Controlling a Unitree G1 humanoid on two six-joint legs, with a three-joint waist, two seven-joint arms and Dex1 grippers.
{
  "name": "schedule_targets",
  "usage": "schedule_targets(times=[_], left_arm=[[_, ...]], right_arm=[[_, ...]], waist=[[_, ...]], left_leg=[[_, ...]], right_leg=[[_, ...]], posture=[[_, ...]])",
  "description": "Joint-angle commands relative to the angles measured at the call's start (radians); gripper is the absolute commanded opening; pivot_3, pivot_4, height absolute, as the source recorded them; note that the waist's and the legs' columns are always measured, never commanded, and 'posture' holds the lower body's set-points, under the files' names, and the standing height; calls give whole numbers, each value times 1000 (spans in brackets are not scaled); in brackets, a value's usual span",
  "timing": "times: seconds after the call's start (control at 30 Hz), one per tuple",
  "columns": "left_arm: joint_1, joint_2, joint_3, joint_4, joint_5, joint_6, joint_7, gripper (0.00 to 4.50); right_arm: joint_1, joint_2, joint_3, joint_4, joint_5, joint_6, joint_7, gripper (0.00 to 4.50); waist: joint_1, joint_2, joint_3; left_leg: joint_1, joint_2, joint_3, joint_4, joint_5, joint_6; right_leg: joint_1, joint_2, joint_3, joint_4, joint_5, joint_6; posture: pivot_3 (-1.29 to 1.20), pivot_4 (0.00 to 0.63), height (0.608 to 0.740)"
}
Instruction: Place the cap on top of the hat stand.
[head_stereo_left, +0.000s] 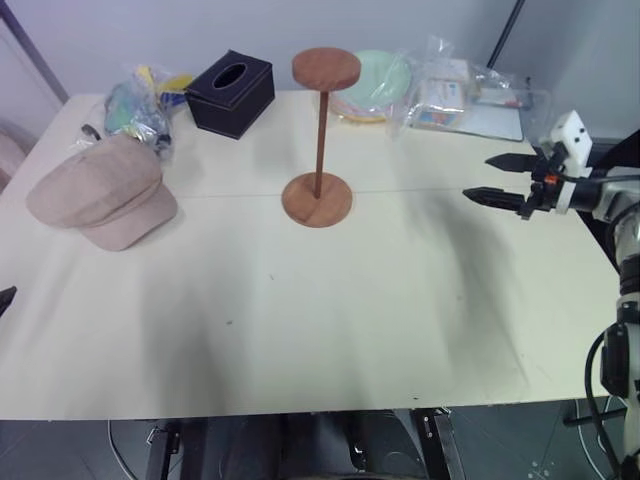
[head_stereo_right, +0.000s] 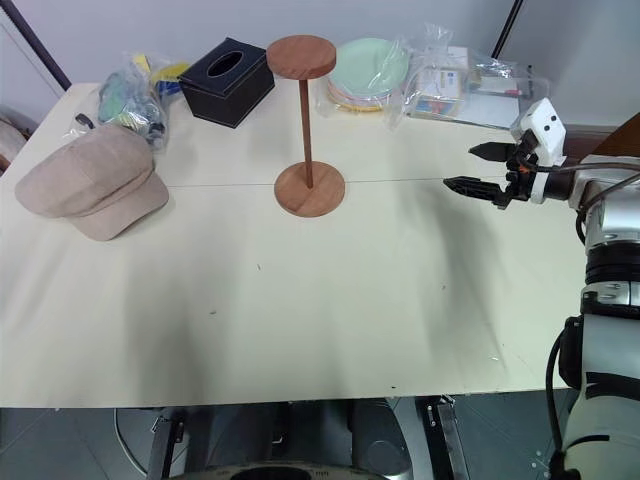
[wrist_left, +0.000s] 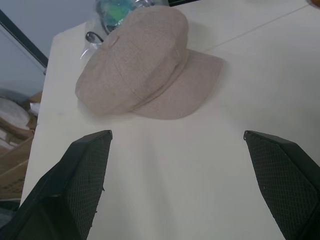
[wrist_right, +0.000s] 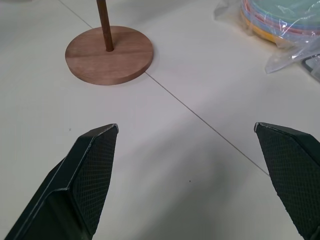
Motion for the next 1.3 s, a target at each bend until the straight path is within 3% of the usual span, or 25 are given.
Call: schedule_targets(times=[0.03, 0.47, 0.73, 0.87, 1.0, 1.07, 1.17, 1.3], left_arm=[[1, 9, 23, 12, 23, -30, -11, 4426], [-58, 20, -9, 48, 48, -40, -12, 4426], [-147, 44, -100, 42, 44, -26, -8, 4426], [-178, 35, -179, -48, 86, -41, 35, 4426], [-223, 47, -361, -202, 291, -73, 205, 4426], [-275, 71, -558, -242, 547, -96, 372, 4426], [-349, 76, -781, -212, 827, -126, 545, 4426], [-513, -27, -1016, -96, 1011, -124, 680, 4426]], right_arm=[[-23, -7, -28, 5, 6, -38, -11, 4500], [-9, -5, -34, 29, 17, -73, -11, 4500], [-7, 5, -28, 19, 16, -65, -3, 4500], [-11, -9, -39, -9, 33, -31, 15, 4500], [12, -37, -43, -161, 73, 42, 66, 4500], [63, -65, -57, -394, 184, 187, 124, 4500], [116, -92, -91, -656, 336, 366, 137, 4500], [105, -110, -169, -906, 577, 596, 83, 4500]], waist=[[0, 0, 0], [0, 0, 0], [0, 0, 0], [1, 0, 0], [5, 1, 1], [6, 1, 1], [7, 4, 1], [6, 4, 1]], left_leg=[[0, 0, 0, 0, 0, 0], [0, -1, 0, 0, 0, 0], [0, -1, 0, 0, 0, 0], [0, -1, 0, 0, 0, 0], [0, -1, 0, 1, 0, 0], [0, -1, -1, 1, 0, 0], [0, -3, -2, 0, 0, 0], [0, -3, -3, 1, 0, 1]], right_leg=[[0, 0, 0, 0, 0, 0], [0, 0, 0, 0, 2, 3], [0, 0, 0, 0, 2, 3], [0, 0, 0, 1, 2, 4], [0, -1, 0, 1, 2, 4], [1, -1, 0, 2, 3, 5], [1, 0, 0, 3, 3, 6], [0, 0, 0, 4, 3, 6]], posture=[[0, 150, 740], [0, 150, 740], [0, 150, 740], [0, 150, 740], [0, 150, 740], [0, 150, 740], [0, 150, 740], [0, 150, 740]])
